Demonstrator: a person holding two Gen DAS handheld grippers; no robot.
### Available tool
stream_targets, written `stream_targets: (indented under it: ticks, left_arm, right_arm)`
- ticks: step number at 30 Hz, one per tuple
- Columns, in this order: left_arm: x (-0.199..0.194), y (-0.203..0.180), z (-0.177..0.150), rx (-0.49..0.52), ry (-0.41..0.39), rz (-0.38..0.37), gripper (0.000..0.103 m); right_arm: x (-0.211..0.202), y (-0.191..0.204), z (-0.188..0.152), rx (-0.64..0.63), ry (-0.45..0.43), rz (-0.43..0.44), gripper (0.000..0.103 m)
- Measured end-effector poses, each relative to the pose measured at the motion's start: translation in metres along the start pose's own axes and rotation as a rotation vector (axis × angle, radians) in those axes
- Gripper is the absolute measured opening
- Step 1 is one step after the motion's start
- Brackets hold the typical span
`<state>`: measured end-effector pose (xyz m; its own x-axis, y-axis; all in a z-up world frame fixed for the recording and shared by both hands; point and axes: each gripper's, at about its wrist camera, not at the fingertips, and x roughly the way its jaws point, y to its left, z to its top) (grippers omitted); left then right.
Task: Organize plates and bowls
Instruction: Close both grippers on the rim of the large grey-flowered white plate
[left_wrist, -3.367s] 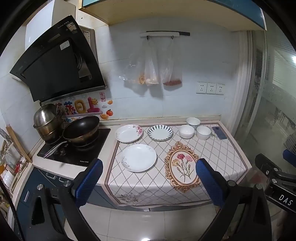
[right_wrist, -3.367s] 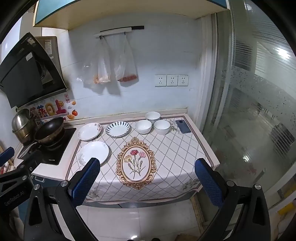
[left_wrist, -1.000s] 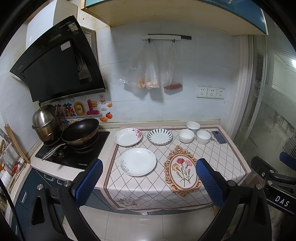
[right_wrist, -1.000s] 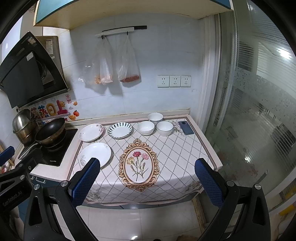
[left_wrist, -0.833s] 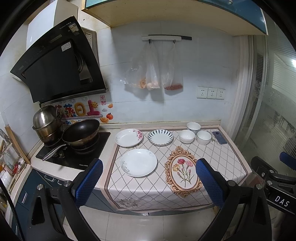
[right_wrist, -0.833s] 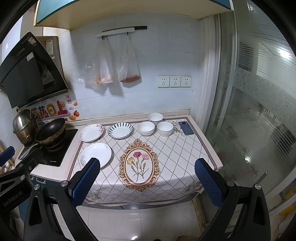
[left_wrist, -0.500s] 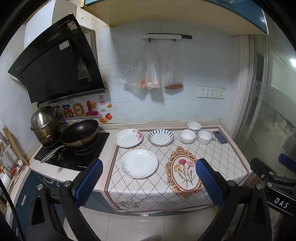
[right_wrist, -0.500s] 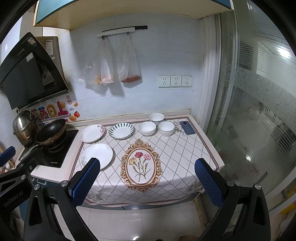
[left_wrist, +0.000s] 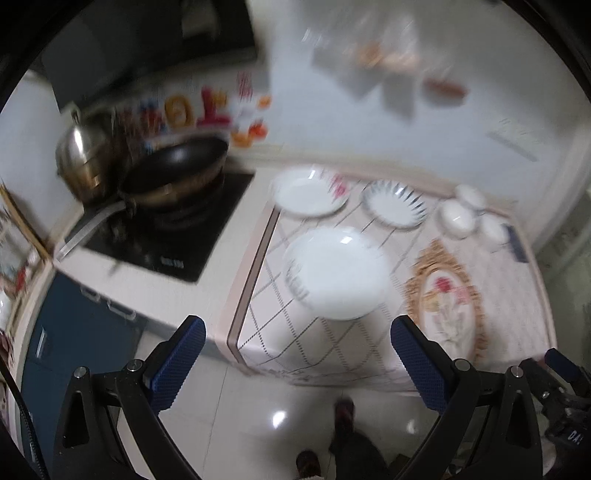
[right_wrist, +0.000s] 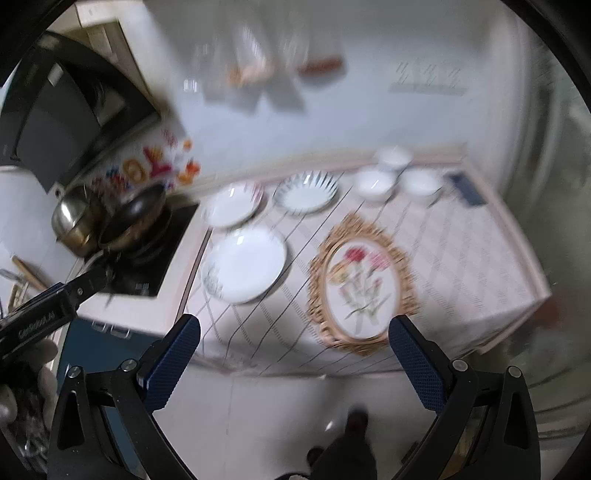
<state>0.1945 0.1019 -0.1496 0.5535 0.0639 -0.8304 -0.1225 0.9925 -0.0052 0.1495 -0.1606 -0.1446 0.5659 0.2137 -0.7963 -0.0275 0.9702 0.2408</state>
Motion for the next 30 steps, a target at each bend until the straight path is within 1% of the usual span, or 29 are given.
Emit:
stream_targets:
  ticks: [2,5,6,7,8,10,11,13,15,18,22,24,25,26,27,28,29,30]
  left_arm:
    - [0.043,0.006,0.010,-0.021,0.075,0.011,0.100]
    - [0.095,0.015,0.021,-0.049,0.148,0.016,0.098]
    - [0.119,0.017,0.027,-0.062,0.176,0.016,0.098]
    - [0.130,0.019,0.030,-0.069,0.189,0.016,0.098]
    - [0.153,0.022,0.036,-0.082,0.211,0.021,0.098]
    - [0.180,0.025,0.043,-0.099,0.244,0.019,0.098]
    - [0.194,0.026,0.047,-0.101,0.257,0.024,0.095]
    - [0.224,0.027,0.053,-0.091,0.288,0.032,0.094]
    - [0.250,0.026,0.058,-0.083,0.320,0.031,0.094]
    - [0.275,0.025,0.057,-0.071,0.365,0.046,0.094]
    - [0.293,0.026,0.053,-0.069,0.400,0.026,0.093]
    - [0.297,0.024,0.049,-0.058,0.415,0.010,0.083]
    - [0.298,0.023,0.048,-0.054,0.424,0.005,0.073]
    - [0.301,0.022,0.045,-0.048,0.442,-0.001,0.069]
    - [0.303,0.021,0.045,-0.058,0.434,-0.023,0.066]
    - [0.302,0.021,0.045,-0.066,0.427,-0.030,0.061]
    - [0.303,0.021,0.045,-0.070,0.424,-0.037,0.053]
    - [0.301,0.021,0.045,-0.075,0.416,-0.059,0.049]
  right_arm:
    - [0.047,-0.004,0.012,0.007,0.058,0.042,0.103]
    - [0.122,-0.013,0.035,0.007,0.129,0.087,0.103]
    - [0.143,-0.014,0.042,0.005,0.155,0.088,0.102]
    - [0.170,-0.017,0.051,0.004,0.187,0.095,0.100]
    - [0.193,-0.019,0.057,0.004,0.209,0.103,0.100]
    - [0.242,-0.022,0.071,0.000,0.266,0.103,0.096]
    - [0.265,-0.022,0.077,-0.009,0.290,0.103,0.095]
    - [0.300,-0.025,0.086,-0.031,0.331,0.095,0.090]
    - [0.330,-0.023,0.092,-0.053,0.355,0.096,0.089]
    - [0.356,-0.019,0.098,-0.076,0.383,0.104,0.086]
    - [0.388,-0.013,0.101,-0.093,0.428,0.126,0.081]
    - [0.398,-0.010,0.102,-0.094,0.448,0.140,0.079]
    - [0.403,-0.009,0.103,-0.094,0.456,0.149,0.077]
    - [0.405,-0.008,0.103,-0.094,0.462,0.154,0.076]
    - [0.406,-0.006,0.105,-0.104,0.450,0.158,0.073]
    - [0.406,-0.004,0.106,-0.110,0.453,0.168,0.067]
    - [0.410,-0.002,0.107,-0.113,0.458,0.173,0.065]
    - [0.411,0.000,0.109,-0.118,0.450,0.176,0.060]
